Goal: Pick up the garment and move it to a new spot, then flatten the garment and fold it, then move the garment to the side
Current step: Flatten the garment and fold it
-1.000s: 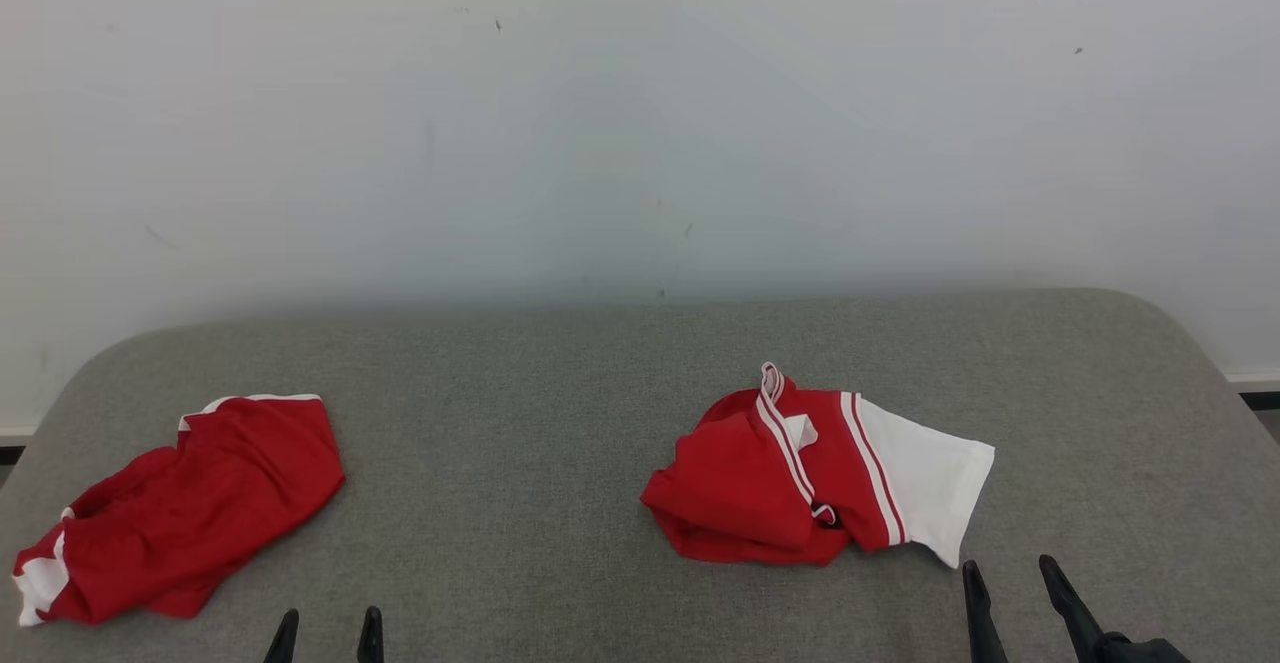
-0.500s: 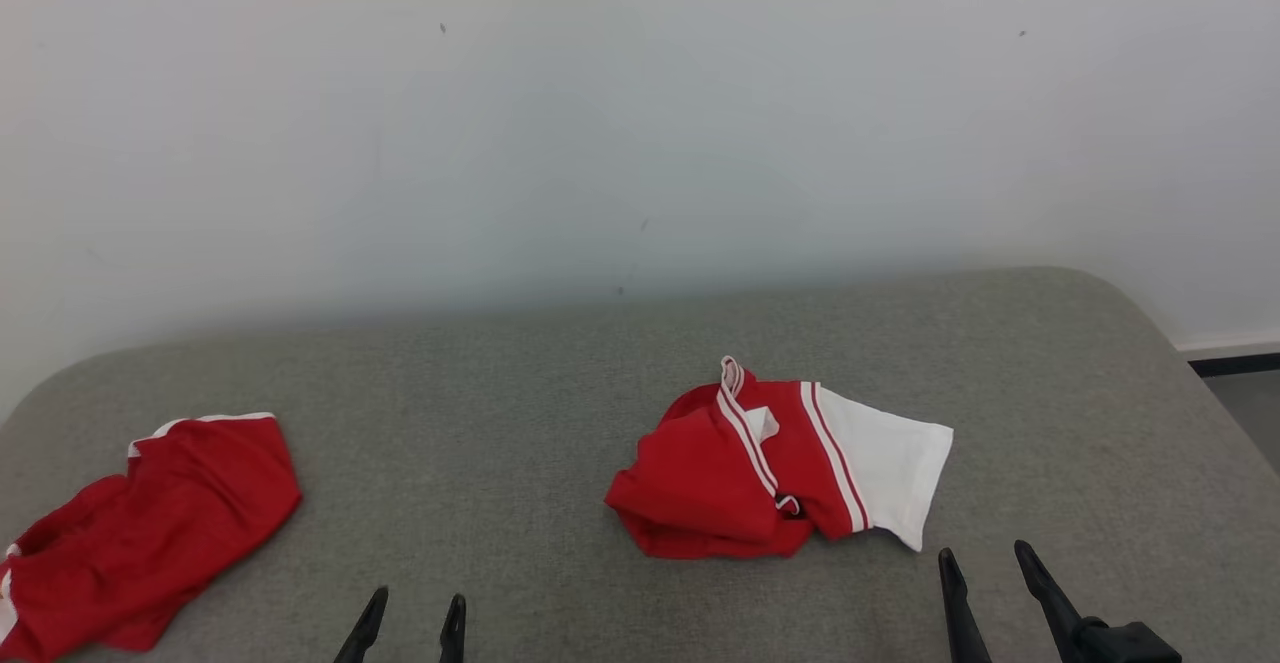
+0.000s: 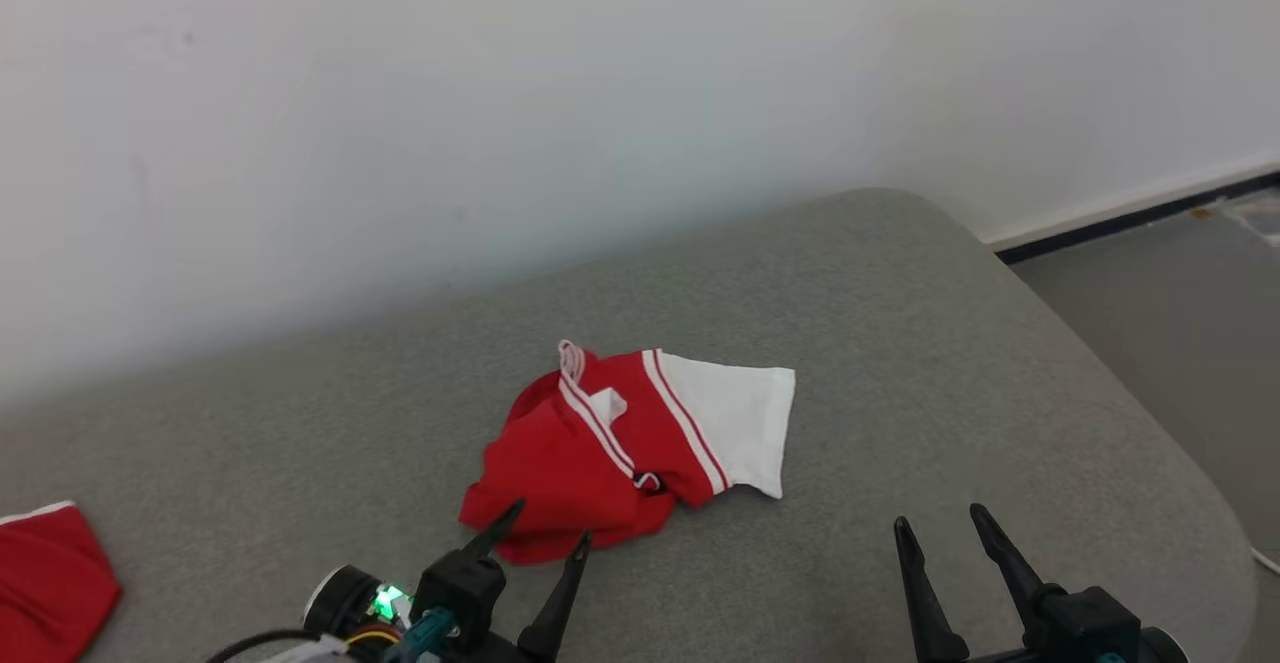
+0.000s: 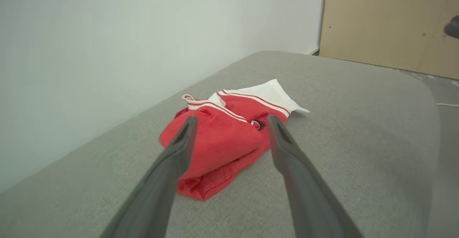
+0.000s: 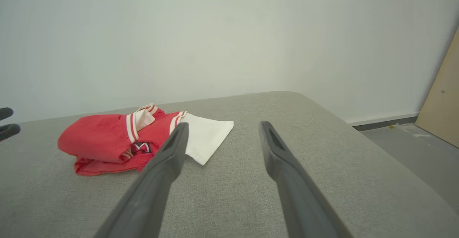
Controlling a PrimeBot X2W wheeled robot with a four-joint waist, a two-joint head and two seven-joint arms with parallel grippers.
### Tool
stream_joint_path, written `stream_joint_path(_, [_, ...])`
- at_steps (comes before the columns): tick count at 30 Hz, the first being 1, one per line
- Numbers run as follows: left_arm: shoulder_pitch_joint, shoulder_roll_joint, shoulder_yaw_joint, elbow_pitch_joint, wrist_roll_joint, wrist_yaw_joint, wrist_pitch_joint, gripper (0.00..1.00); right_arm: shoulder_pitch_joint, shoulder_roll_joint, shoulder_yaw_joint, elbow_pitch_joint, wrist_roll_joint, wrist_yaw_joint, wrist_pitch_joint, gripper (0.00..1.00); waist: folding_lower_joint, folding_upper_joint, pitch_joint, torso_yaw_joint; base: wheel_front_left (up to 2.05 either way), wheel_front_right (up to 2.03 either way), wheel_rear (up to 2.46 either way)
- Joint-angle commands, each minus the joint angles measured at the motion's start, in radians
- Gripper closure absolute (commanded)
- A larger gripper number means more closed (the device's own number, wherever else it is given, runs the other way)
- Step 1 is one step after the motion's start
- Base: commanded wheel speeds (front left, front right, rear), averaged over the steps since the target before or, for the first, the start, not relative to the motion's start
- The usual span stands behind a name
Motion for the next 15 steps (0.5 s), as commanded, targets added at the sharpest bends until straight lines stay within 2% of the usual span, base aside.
stream_joint_path(1, [-0.022,0.005,-0.008,0.015,-0.001,0.002,0.006,0.00,-0.010,-0.001,0.003,-0.004,0.002,-0.002,-0.001,0.00,-0.0001,-0.0002,0.059,-0.132,0.00,0.00,0.00])
stream_joint_path(4, [-0.076,-0.001,-0.037,0.094,-0.002,0.003,0.047,0.00,-0.010,0.000,0.003,-0.007,0.008,-0.002,-0.004,0.00,-0.0001,-0.0002,0.080,-0.188,0.00,0.00,0.00])
stream_joint_path(11, [-0.214,-0.018,-0.101,0.256,0.065,0.014,0.133,0.00,0.011,0.000,-0.032,-0.027,0.033,-0.002,-0.037,0.00,-0.0001,-0.0002,0.143,-0.226,0.00,0.00,0.00])
stream_joint_path(15, [-0.277,-0.014,-0.096,0.346,0.093,0.074,0.151,0.00,0.018,0.000,-0.044,-0.031,0.045,-0.002,-0.054,0.00,-0.0001,-0.0002,0.163,-0.235,0.00,0.00,0.00])
